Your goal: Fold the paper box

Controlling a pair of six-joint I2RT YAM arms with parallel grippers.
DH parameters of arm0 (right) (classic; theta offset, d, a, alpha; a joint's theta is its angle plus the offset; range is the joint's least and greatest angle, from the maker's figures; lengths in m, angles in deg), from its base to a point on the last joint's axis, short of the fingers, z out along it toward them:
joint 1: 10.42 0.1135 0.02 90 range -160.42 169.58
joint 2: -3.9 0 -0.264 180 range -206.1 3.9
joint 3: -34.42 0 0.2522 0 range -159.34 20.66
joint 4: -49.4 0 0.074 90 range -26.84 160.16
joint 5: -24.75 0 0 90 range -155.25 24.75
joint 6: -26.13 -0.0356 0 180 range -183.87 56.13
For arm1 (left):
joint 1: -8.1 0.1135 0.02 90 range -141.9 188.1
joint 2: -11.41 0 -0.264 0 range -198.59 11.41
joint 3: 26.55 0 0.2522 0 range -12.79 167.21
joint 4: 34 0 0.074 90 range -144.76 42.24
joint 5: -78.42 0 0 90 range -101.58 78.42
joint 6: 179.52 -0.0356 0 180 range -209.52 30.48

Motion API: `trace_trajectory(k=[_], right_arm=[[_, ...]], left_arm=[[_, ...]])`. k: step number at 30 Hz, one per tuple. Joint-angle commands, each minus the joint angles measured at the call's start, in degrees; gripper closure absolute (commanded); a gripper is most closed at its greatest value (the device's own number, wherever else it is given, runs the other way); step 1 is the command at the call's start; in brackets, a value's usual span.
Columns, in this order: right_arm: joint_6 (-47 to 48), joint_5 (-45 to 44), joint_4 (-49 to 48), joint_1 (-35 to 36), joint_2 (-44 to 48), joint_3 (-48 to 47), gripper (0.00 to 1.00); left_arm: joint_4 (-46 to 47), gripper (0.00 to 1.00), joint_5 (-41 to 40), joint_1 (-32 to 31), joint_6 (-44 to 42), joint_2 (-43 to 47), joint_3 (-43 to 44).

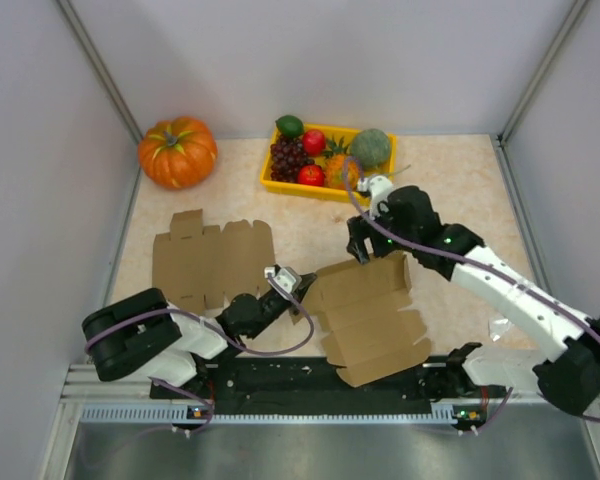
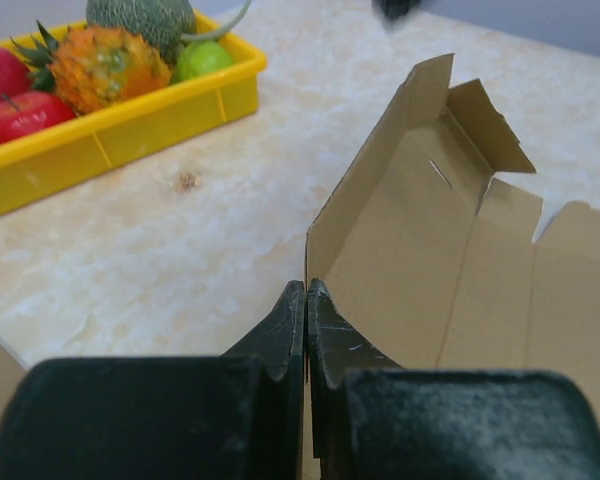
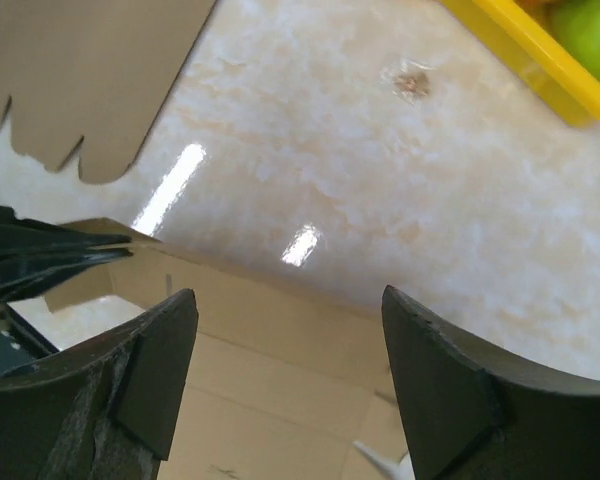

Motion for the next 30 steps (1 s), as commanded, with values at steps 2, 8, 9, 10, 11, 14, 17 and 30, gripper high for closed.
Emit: trace_trajectory(k=[2, 8, 9, 10, 11, 14, 17, 30], right_arm=[[24.8, 12.7, -9.16, 0.45, -5.21, 2.92, 0.27], [39.04, 16.73, -19.73, 2.03, 0.42, 13.21, 0.31], [40.36, 16.13, -19.99, 2.21, 0.07, 13.12, 0.32], [41.07, 14.91, -20.69, 2.21, -1.06, 13.04, 0.34], [41.51, 13.76, -22.52, 2.21, -1.51, 13.64, 0.35], [43.44, 13.4, -26.75, 2.39, -3.26, 13.92, 0.42], [45.64, 13.57, -25.71, 3.09, -4.59, 12.6, 0.53], [46.0, 1.03, -37.82, 7.55, -1.87, 18.39, 1.0]], left_arm=[[3.46, 1.0, -0.15, -0.19, -3.73, 3.11, 2.29], [0.22, 1.0, 0.54, -0.1, -7.42, 4.35, 4.22], [0.3, 1.0, 0.89, -0.1, -8.03, 4.35, 4.31], [0.56, 1.0, 1.42, -0.1, -8.3, 4.35, 4.49], [1.08, 1.0, 1.86, -0.1, -8.47, 4.35, 4.49], [2.23, 1.0, 3.18, -0.1, -8.82, 3.48, 4.58], [2.58, 1.0, 2.92, -0.1, -9.44, 2.68, 5.19], [13.57, 0.8, -9.36, 2.62, -6.9, -8.74, 12.13]])
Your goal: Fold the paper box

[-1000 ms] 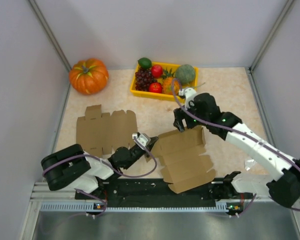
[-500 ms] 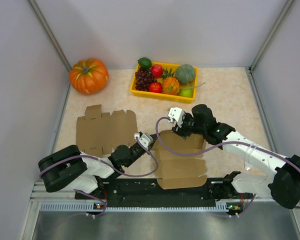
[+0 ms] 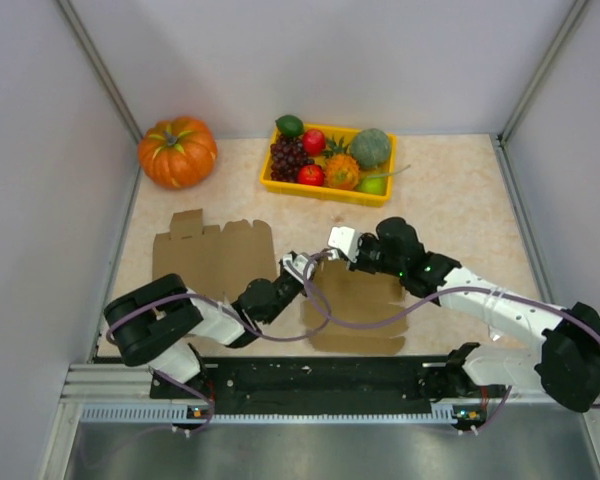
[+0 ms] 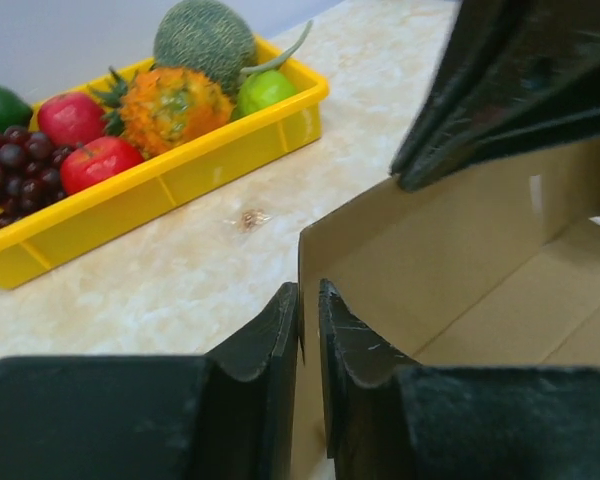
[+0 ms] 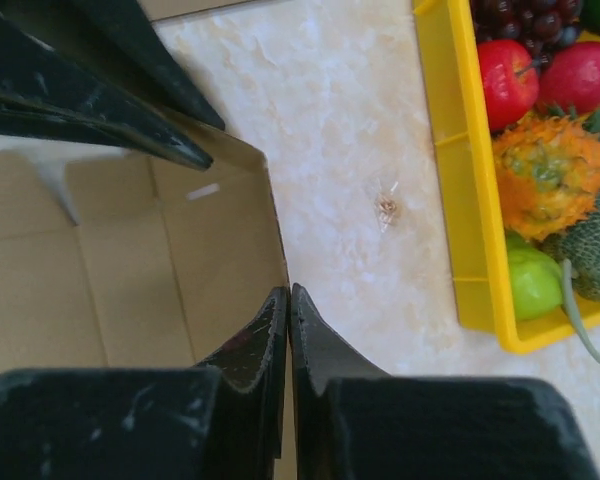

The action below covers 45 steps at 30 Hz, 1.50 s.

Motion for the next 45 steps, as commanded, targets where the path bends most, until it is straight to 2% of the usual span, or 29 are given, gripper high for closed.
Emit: trace_trajectory(k=[1, 2, 3, 4, 6, 8, 11, 14, 15, 16, 17, 19, 21, 23, 24, 25, 27, 28, 31, 38, 42, 45], right_arm=[[0.27, -13.55, -15.4, 4.62, 1.96, 2.48, 1.0], [0.8, -16.47, -17.17, 5.58, 1.44, 3.88, 1.0], [2.37, -24.94, -19.36, 8.46, 0.47, 4.5, 1.0], [2.73, -27.9, -21.82, 9.45, -1.02, 4.86, 1.0], [4.13, -33.34, -25.86, 11.47, -1.38, 7.05, 1.0], [3.62, -33.73, -27.64, 12.71, -1.03, 8.98, 1.0], [3.7, -33.11, -28.69, 13.24, -1.2, 11.09, 1.0], [5.54, -32.24, -27.83, 13.68, -1.73, 11.71, 1.0], [7.29, -32.23, -27.65, 14.03, -1.82, 11.89, 1.0], [8.35, -32.67, -27.56, 14.29, -1.91, 12.07, 1.0], [9.23, -32.67, -27.3, 15.08, -2.08, 11.81, 1.0], [11.17, -32.32, -25.45, 15.96, -3.05, 11.28, 1.0], [12.14, -32.85, -24.57, 16.67, -3.93, 10.93, 1.0], [11.44, -31.97, -24.39, 16.75, -3.49, 11.1, 1.0], [10.39, -31.27, -24.57, 16.75, -3.23, 11.1, 1.0], [10.12, -30.83, -24.66, 16.75, -3.05, 11.1, 1.0], [10.12, -29.6, -24.66, 16.75, -3.14, 10.84, 1.0], [10.47, -29.51, -24.74, 16.75, -3.31, 10.66, 1.0], [12.05, -30.56, -26.06, 16.84, -3.14, 10.14, 1.0], [15.3, -32.23, -31.33, 16.93, -4.02, 11.01, 1.0], [16.71, -32.06, -34.23, 16.93, -6.39, 10.57, 1.0], [15.83, -31.53, -33.1, 17.63, -6.31, 10.75, 1.0]], left_arm=[[13.68, 0.69, -9.6, 0.83, 3.33, -3.65, 4.07], [13.77, 0.63, -10.66, 1.01, 4.47, -3.4, 4.16], [13.85, 0.59, -10.58, 1.18, 7.01, -2.96, 3.21], [13.68, 0.51, -10.15, 1.53, 8.51, -0.78, 2.41], [11.67, 0.45, -8.75, 2.06, 14.2, 2.48, -1.26], [8.43, 0.41, -6.64, 3.46, 18.52, 8.45, -4.08], [3.33, 0.44, -1.9, 7.24, 26.88, 17.59, -9.98], [-18.15, 0.48, 2.94, 15.48, 40.02, 29.01, -10.79], [-33.02, 0.48, 3.82, 20.47, 41.73, 31.3, -7.47], [-35.25, 0.48, 6.18, 22.95, 42.01, 33.32, -6.31], [-35.88, 0.46, 12.82, 25.24, 41.66, 33.43, -5.69], [-40.86, 0.44, 18.57, 30.85, 42.27, 30.99, -0.96], [-44.4, 0.47, 20.87, 32.99, 42.71, 27.39, 5.18], [-46.87, 0.55, 23.24, 35.02, 42.54, 19.49, 9.15], [-47.66, 0.58, 27.43, 35.46, 42.02, 16.33, 13.44], [-48.28, 0.66, 29.3, 35.98, 41.32, 10.2, 15.65], [-52.32, 0.71, 35.27, 36.86, 40.17, 4.8, 21.62], [-51.11, 0.72, 39.99, 36.87, 40.25, 0.78, 22.09], [-45.22, 0.71, 44.51, 36.43, 42.1, -4.86, 22.53], [-40.21, 0.77, 50.66, 32.92, 42.09, -8.05, 22.44], [-33.52, 0.77, 52.78, 31.16, 44.91, -7.97, 20.69], [-32.46, 0.79, 49.99, 29.41, 43.95, -7.88, 19.72]])
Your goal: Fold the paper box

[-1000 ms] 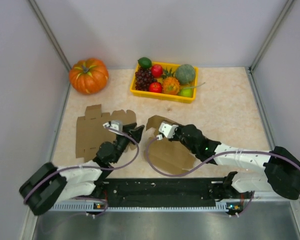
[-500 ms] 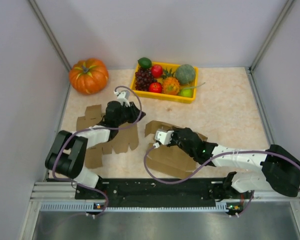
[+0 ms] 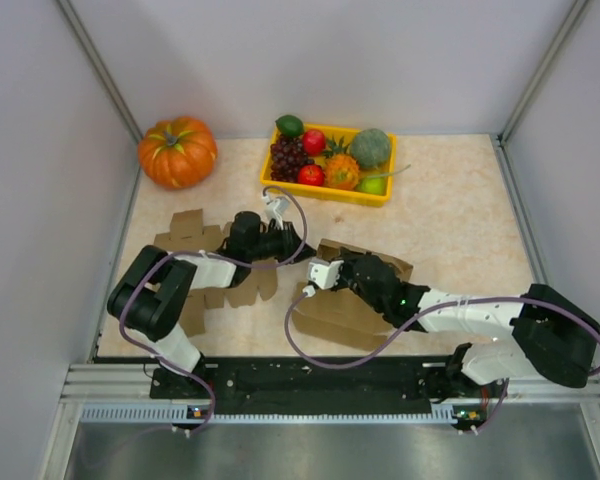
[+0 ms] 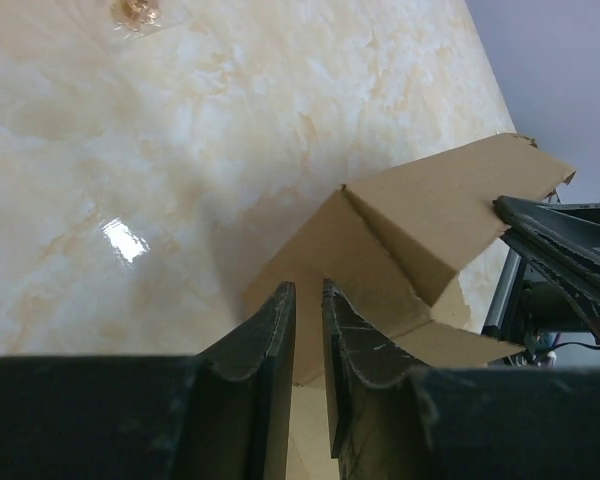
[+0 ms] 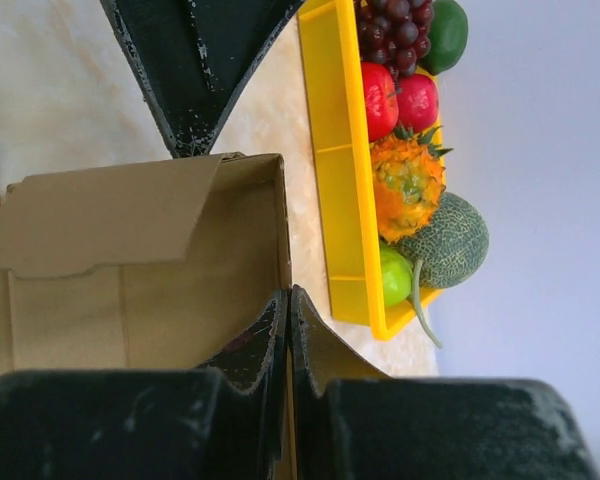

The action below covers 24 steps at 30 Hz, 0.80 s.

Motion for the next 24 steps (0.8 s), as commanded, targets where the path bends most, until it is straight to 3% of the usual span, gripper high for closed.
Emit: trace_trajectory(k=[1, 4, 8, 15, 21, 24], right_arm=[[-0.25, -0.06, -2.04, 1.81, -0.03, -0.6, 1.0], [-2.27, 0.04, -0.79, 3.13, 1.11, 1.77, 1.0], [-4.3, -0.49, 0.25, 4.45, 1.64, 2.75, 1.0], [-5.18, -2.6, -2.11, 5.15, 1.55, 4.51, 1.0], [-5.88, -3.04, -3.7, 5.68, 1.03, 5.12, 1.0], [-6.32, -2.87, -3.88, 5.68, 1.46, 5.12, 1.0]], left_arm=[[7.16, 0.78, 0.08, -2.14, 0.21, 0.3, -1.7], [10.14, 0.77, -1.95, -2.85, -0.67, -0.58, -3.72], [14.72, 0.69, -3.36, -3.02, -1.72, -0.93, -7.23], [16.84, 0.56, -7.05, -3.55, -4.53, 8.63, -15.06], [21.84, 0.54, -12.67, -8.89, -7.25, 12.34, -19.02], [17.2, 0.58, -15.82, -12.33, -10.24, 10.77, -15.42]])
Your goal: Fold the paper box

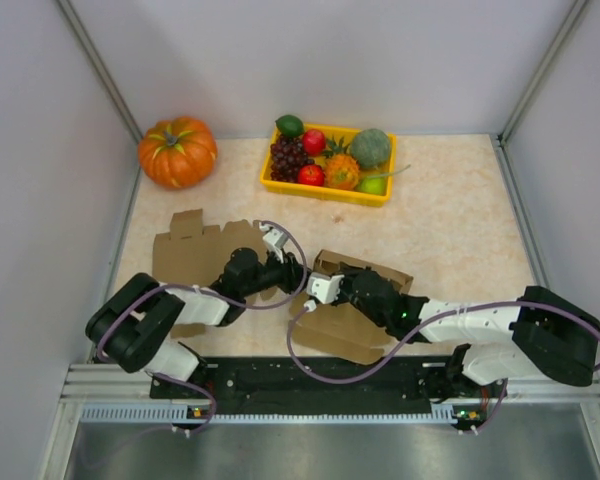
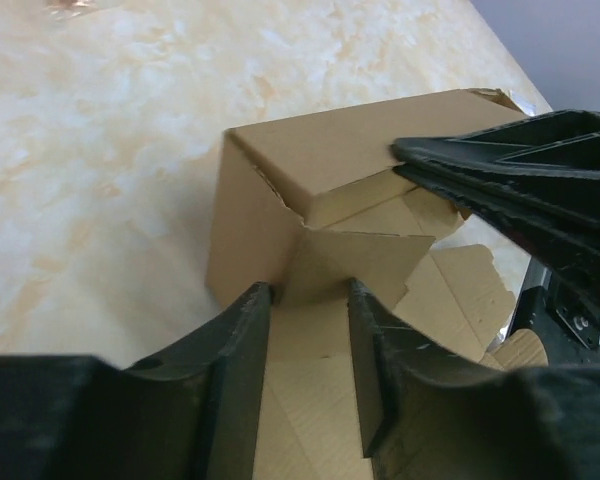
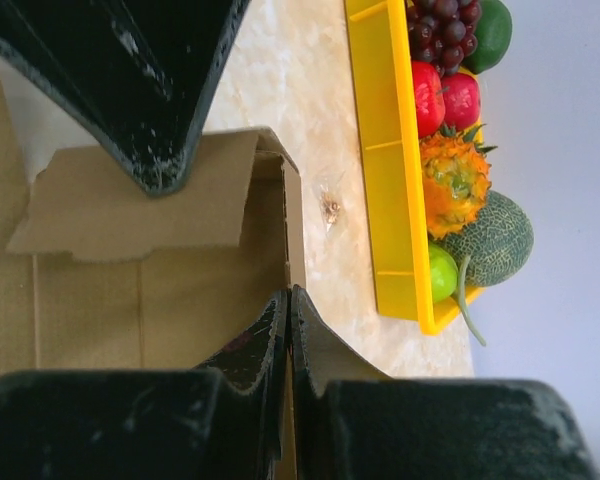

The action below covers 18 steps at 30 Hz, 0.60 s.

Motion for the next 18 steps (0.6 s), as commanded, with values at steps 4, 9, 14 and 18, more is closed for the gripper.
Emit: trace_trajectory(k=[4, 9, 14, 18], right_arm=[[-2.76, 0.26, -1.96, 1.15, 2.93, 0.51, 1.0], [-1.98, -0.17, -1.77, 3.08, 2.59, 0.51, 1.0], [-1.18, -3.07, -2.82, 5.37, 0.83, 0.77, 1.0], [-1.18, -4.48, -3.62, 6.43, 0.48, 1.12, 1.0]], left_arm=[[3.42, 0.73, -9.46, -5.29, -6.21, -3.79, 3.69], [10.78, 0.78, -18.7, -9.24, -10.6, -5.29, 1.59], [17.66, 0.65, -19.5, -9.51, -9.82, -5.38, -2.37], [19.15, 0.62, -19.41, -9.42, -10.87, -4.5, -3.86]])
